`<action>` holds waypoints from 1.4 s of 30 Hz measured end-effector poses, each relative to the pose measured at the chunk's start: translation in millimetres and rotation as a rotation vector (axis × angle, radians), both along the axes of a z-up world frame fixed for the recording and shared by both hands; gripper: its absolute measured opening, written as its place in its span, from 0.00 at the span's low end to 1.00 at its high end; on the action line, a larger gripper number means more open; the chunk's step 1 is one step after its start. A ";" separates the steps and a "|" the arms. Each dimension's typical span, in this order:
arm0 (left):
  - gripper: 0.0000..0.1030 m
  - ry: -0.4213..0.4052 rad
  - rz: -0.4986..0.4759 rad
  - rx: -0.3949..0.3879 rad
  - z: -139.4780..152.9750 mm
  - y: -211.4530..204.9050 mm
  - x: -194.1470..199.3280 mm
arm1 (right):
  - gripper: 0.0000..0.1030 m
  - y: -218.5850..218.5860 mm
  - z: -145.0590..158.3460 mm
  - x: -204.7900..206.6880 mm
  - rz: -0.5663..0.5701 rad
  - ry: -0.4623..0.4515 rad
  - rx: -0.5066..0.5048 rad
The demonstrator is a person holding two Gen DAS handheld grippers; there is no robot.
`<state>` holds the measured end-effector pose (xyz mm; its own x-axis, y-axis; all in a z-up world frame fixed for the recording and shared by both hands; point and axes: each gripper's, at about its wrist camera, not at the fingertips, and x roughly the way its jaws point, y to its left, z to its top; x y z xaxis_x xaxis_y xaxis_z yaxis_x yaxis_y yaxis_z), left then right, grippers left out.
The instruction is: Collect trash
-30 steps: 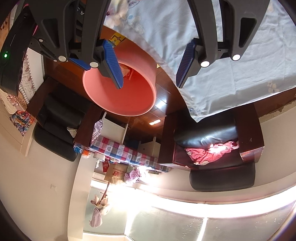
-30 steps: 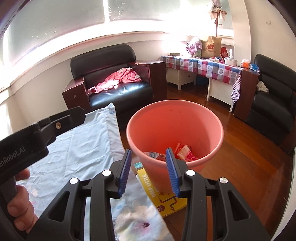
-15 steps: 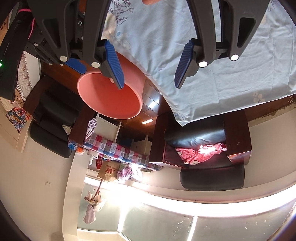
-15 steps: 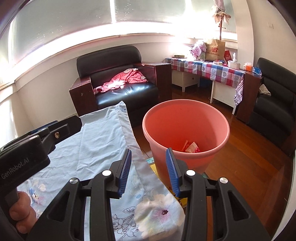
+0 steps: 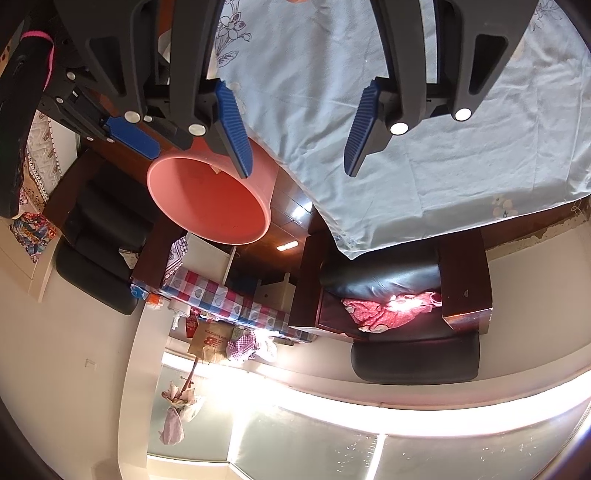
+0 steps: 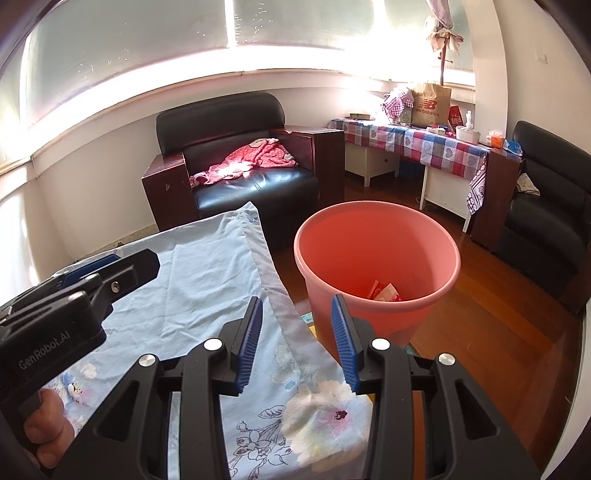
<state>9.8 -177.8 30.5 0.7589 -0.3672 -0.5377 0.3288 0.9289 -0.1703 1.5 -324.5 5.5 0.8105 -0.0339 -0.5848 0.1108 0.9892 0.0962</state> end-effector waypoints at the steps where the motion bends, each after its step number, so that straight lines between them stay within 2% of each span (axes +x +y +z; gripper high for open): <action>1: 0.50 0.001 0.002 0.000 -0.5 0.3 0.2 | 0.38 0.9 0.3 0.5 0.000 0.000 -0.002; 42: 0.46 0.033 -0.009 0.005 -13.1 7.8 0.3 | 0.38 11.3 -4.4 5.1 0.019 0.021 -0.014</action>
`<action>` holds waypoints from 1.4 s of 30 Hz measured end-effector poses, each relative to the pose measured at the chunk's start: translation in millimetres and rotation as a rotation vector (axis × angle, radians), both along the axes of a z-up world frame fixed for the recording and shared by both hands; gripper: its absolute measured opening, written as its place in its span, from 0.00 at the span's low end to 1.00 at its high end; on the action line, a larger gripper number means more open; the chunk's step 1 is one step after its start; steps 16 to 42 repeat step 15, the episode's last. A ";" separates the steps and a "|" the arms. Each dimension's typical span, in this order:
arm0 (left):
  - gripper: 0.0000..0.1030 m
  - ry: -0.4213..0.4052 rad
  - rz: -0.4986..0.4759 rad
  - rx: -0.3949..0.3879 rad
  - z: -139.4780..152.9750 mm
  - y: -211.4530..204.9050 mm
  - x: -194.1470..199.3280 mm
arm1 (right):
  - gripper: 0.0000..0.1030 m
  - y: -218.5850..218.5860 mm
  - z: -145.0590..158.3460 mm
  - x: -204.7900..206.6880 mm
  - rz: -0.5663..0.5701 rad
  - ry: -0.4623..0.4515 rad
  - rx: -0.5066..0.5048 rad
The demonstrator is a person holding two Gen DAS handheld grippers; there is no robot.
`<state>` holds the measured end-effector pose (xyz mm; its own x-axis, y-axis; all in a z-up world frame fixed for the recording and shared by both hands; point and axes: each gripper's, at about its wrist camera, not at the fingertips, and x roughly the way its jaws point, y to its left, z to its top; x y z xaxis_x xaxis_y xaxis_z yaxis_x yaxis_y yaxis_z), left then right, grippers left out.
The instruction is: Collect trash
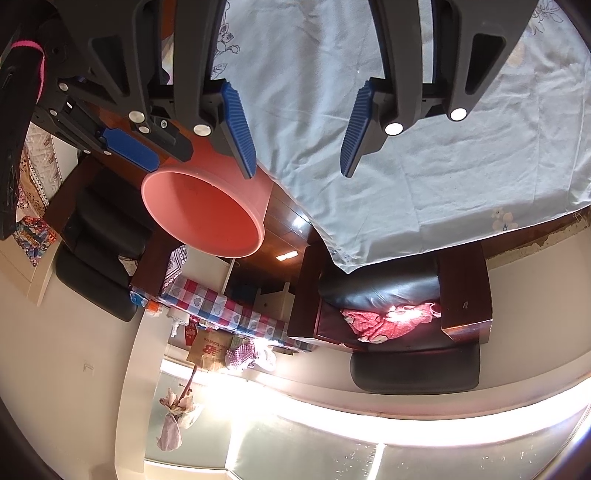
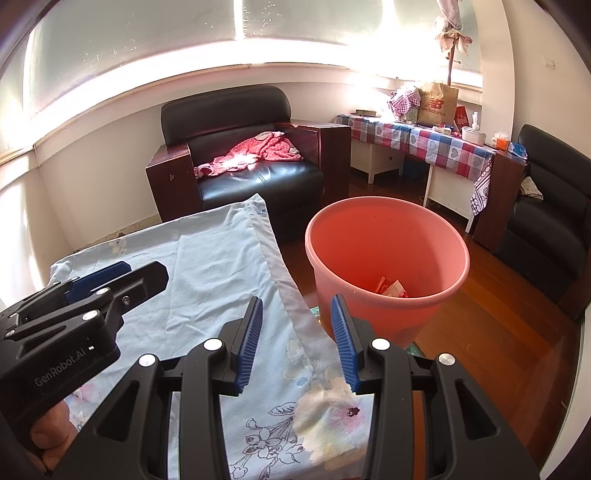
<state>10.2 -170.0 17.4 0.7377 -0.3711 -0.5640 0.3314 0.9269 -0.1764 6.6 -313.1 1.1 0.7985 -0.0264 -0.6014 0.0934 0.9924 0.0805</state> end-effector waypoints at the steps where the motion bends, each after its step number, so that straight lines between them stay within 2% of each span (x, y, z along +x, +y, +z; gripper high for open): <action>1: 0.46 0.001 0.000 0.000 -0.3 0.2 0.1 | 0.38 0.3 -0.7 0.4 0.001 0.002 -0.001; 42: 0.46 0.014 0.017 -0.010 -3.6 6.5 3.4 | 0.38 4.3 -5.2 2.3 0.008 0.008 -0.008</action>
